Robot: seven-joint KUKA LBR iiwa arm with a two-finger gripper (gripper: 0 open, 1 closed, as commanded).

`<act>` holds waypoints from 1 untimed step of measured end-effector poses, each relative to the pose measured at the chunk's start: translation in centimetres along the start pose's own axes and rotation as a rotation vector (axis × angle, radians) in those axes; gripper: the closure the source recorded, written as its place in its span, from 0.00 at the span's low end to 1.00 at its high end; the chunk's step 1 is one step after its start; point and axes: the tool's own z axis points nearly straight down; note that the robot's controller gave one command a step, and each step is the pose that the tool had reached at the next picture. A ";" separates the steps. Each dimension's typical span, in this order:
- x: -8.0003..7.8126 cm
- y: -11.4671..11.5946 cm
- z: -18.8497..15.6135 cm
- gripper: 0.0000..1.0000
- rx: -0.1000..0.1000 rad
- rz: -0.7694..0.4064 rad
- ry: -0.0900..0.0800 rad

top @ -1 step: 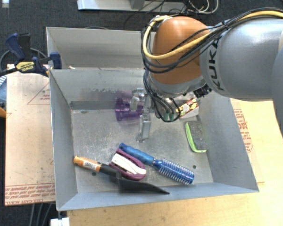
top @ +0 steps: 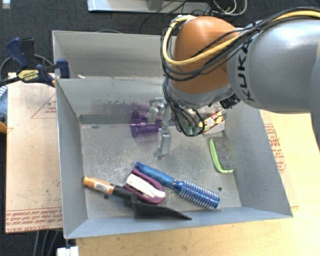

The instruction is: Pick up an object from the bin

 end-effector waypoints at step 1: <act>6.8 -4.6 12.1 0.00 -0.001 0.090 0.003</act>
Offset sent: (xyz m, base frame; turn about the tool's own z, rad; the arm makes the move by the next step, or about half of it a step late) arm -0.0622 -0.0462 -0.0581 0.1954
